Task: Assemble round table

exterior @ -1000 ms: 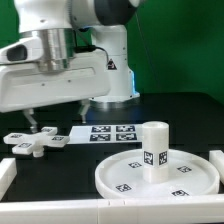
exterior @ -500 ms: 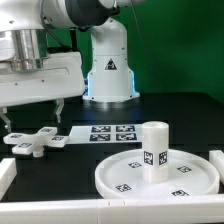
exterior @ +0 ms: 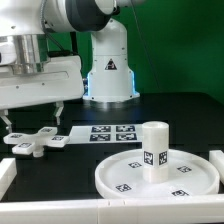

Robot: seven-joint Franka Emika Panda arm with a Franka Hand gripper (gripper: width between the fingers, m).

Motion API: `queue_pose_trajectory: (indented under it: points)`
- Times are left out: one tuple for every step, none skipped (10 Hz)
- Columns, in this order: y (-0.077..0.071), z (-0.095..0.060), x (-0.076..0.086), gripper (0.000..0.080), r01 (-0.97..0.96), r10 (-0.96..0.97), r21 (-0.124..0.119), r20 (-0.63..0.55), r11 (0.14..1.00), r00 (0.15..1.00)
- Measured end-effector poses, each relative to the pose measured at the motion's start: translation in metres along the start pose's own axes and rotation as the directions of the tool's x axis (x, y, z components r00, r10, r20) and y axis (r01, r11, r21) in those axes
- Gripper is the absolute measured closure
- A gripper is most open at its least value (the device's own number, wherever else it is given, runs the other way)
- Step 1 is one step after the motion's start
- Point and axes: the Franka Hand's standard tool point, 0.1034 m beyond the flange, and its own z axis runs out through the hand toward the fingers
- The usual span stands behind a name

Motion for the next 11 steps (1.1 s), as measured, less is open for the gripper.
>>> queue_pose_trajectory:
  points:
    - [-0.002, 0.004, -0.007, 0.0151, -0.002, 0.002, -0.009, 0.002, 1.000, 1.000]
    - [-0.001, 0.007, -0.012, 0.0151, -0.002, 0.002, -0.004, 0.010, 1.000, 1.000]
    - [0.001, 0.009, -0.016, 0.0151, -0.008, 0.008, -0.003, 0.014, 1.000, 1.000]
    - [0.002, 0.011, -0.018, 0.0151, -0.012, 0.012, -0.001, 0.017, 1.000, 1.000]
    - [0.001, 0.013, -0.020, 0.0151, -0.013, 0.013, 0.001, 0.020, 1.000, 1.000]
    - [0.001, 0.013, -0.020, 0.0151, -0.013, 0.013, 0.001, 0.021, 1.000, 1.000]
    - [0.001, 0.013, -0.020, 0.0151, -0.013, 0.013, 0.002, 0.022, 1.000, 1.000]
    - [0.000, 0.014, -0.021, 0.0151, -0.012, 0.012, 0.004, 0.023, 1.000, 1.000]
    - [0.000, 0.014, -0.021, 0.0151, -0.012, 0.012, 0.004, 0.023, 1.000, 1.000]
    - [0.000, 0.015, -0.021, 0.0151, -0.012, 0.012, 0.004, 0.024, 1.000, 1.000]
    - [0.000, 0.016, -0.023, 0.0151, -0.014, 0.014, 0.006, 0.027, 1.000, 1.000]
